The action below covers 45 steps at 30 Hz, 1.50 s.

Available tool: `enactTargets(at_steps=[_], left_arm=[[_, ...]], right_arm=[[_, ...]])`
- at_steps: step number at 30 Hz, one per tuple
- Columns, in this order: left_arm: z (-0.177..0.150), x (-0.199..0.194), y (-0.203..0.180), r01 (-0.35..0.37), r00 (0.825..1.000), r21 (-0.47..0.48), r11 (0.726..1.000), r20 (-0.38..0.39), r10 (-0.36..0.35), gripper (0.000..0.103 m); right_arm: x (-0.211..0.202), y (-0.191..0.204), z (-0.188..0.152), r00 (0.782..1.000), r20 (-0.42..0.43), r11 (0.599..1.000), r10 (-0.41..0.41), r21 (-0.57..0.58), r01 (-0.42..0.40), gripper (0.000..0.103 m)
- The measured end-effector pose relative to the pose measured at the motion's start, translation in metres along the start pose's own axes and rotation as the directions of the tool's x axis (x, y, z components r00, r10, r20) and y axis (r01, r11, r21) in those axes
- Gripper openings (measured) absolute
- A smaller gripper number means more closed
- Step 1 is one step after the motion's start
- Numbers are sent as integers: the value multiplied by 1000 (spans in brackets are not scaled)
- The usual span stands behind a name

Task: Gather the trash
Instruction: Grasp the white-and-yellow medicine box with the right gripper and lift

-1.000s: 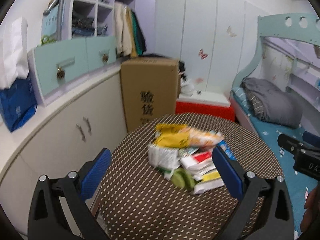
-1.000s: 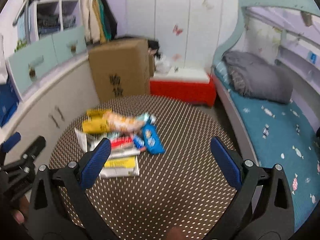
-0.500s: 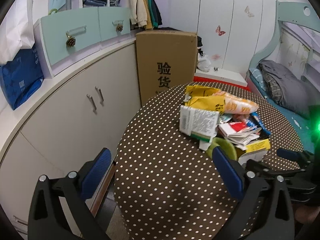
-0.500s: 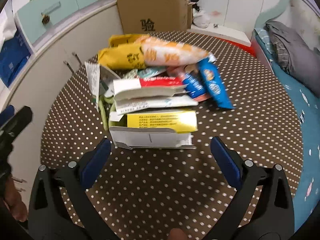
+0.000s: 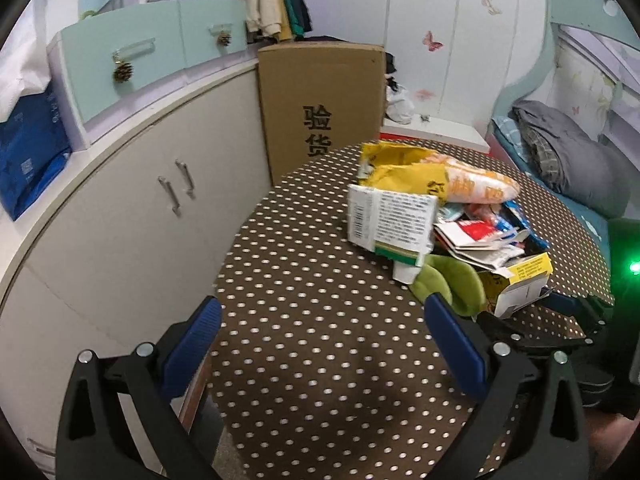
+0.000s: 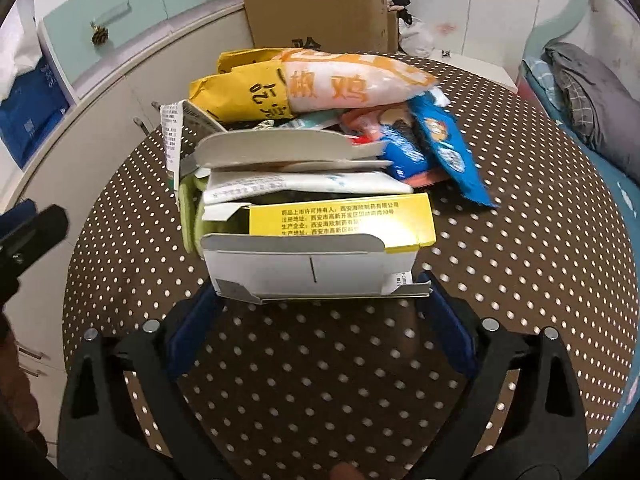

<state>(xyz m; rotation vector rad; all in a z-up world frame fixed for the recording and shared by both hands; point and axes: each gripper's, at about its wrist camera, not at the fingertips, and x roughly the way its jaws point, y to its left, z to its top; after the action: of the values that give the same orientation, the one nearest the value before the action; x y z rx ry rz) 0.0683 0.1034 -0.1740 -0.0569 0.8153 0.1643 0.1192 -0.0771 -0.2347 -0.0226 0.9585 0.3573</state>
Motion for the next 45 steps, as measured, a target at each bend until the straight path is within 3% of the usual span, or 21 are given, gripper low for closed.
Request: enactTargets(at_steps=[8,12,17,20,24,27,33,35,36,37,41,42,45], left_arm=[[-4,25,-42,99,995,79,992,-42,-96,99],[-6,44,-62,112,992,106,988,-76,-104,99],[0,38,-69,166,986,85,982,-43,-163,99],[7,34,-69,135,991,110,985,-4,-135,99],[22,50,-49,89,996,57,994,3,-89,99],[30,64,-43,31,999,71,997,4,-32,99],[41,72,-44,6,999,83,996,41,-9,98],[42,74,-40,31,998,60,998,55,-34,79],[42,78,-37,53,998,44,998,40,-55,56],[42,82,-34,72,997,30,997,19,-73,40],[39,79,-22,78,996,8,997,46,-79,17],[38,76,-19,85,995,-1,996,53,-85,5],[38,64,-12,92,992,-13,996,84,-91,5]], right_arm=[[-25,-40,-19,999,19,995,-32,97,30,93],[-37,-58,-21,998,41,991,-42,130,36,93],[-49,-73,-23,997,62,987,-48,157,38,93],[-54,-80,-24,996,71,984,-47,172,34,93],[-59,-86,-21,996,78,982,-45,185,29,93],[-61,-86,-21,995,87,982,-41,186,24,92],[-61,-82,-15,995,94,983,-37,182,20,92],[-62,-82,-13,995,97,984,-37,180,19,92],[-62,-82,-13,994,99,984,-36,180,18,92],[-63,-82,-12,994,101,984,-36,180,17,92],[-65,-85,-13,993,113,983,-32,181,12,92],[-67,-87,-13,992,118,983,-33,183,11,92],[-72,-93,-15,990,136,982,-28,191,1,92]])
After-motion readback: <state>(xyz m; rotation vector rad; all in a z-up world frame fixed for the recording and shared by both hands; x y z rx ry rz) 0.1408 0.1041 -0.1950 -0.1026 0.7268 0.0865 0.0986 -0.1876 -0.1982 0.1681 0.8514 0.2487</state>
